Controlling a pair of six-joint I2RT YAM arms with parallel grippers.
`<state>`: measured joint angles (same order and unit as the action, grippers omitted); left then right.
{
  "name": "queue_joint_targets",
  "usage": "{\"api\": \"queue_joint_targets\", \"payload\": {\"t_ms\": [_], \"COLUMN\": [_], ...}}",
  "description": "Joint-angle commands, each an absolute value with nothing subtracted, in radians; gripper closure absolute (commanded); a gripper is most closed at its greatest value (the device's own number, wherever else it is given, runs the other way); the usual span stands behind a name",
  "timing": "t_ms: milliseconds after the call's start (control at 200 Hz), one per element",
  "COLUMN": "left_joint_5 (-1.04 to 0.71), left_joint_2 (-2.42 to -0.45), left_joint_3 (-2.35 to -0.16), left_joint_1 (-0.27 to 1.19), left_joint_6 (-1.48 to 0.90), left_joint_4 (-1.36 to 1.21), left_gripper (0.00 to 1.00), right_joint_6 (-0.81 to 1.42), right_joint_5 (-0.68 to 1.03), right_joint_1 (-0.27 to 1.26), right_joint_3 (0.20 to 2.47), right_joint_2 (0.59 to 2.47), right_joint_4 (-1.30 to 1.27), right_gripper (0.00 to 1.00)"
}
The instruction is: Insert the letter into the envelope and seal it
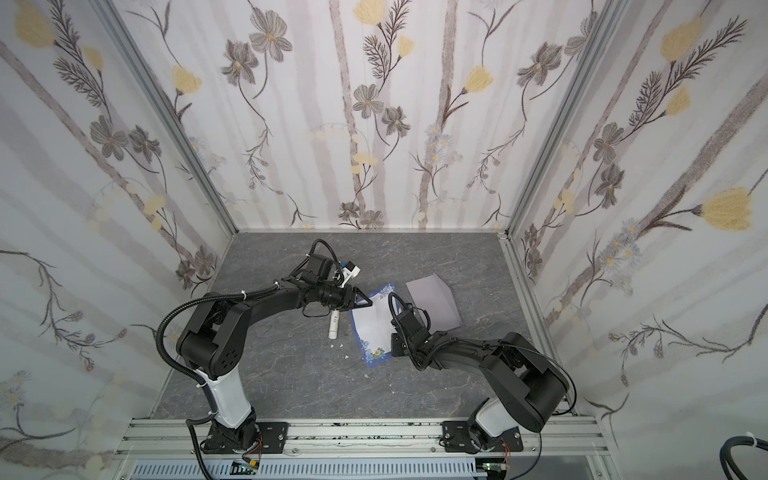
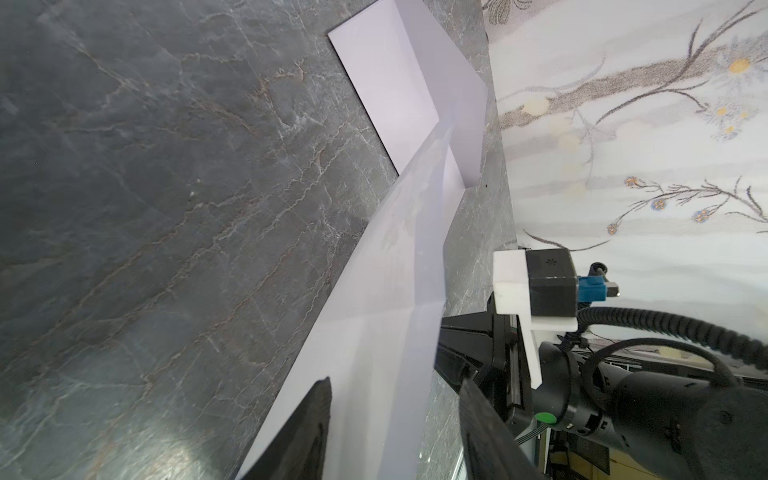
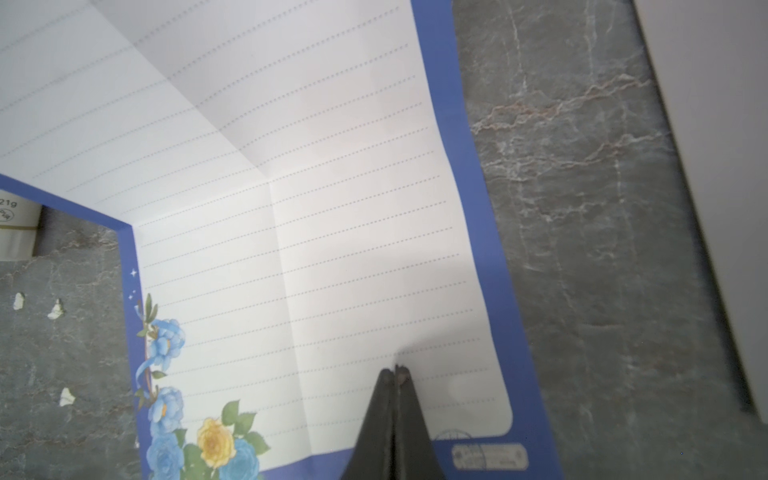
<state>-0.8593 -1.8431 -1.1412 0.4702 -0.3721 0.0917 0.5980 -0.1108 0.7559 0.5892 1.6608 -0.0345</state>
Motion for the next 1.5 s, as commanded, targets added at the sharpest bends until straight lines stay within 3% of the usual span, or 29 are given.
{"api": "queue_joint_targets", "payload": {"t_ms": [0, 620, 690, 854, 1054, 1264, 1494], "left_joint_5": [-0.819, -0.568, -0.545, -0.499, -0.445, -0.427, -0.401], "left_joint_2": [-1.820, -1.731, -1.727, -1.708, -1.679, -1.687, -1.683], "left_joint_3": [-1.126, -1.081, -1.081, -1.078, -1.073, -1.080, -1.080], "left_joint_1": [0.483, 0.596, 0.604, 0.621, 0.640, 0.653, 0.653], "left_joint_6": [-0.343, -0.284, -0.278, -0.267, -0.258, -0.252, -0.240], "left_joint_4": [0.108, 0.169, 0.175, 0.187, 0.195, 0.196, 0.196], "left_gripper": [0.49, 0.49, 0.49, 0.49, 0.49, 0.49, 0.49], "right_joint_6": [0.592, 0.618, 0.627, 0.649, 0.681, 0.710, 0.717], "right_joint_5": [-0.126, -0.085, -0.074, -0.067, -0.075, -0.099, -0.095], "right_joint_1": [0.752, 0.744, 0.743, 0.737, 0.731, 0.724, 0.724], "right_joint_3": [0.599, 0.595, 0.598, 0.623, 0.680, 0.646, 0.482], "right_joint_2": [1.667, 1.645, 1.619, 1.521, 1.456, 1.416, 1.379], "right_joint_4": [-0.012, -0.057, -0.052, -0.025, -0.021, 0.044, 0.057], "right_gripper": [1.00, 1.00, 0.92, 0.64, 0.51, 0.54, 0.79]}}
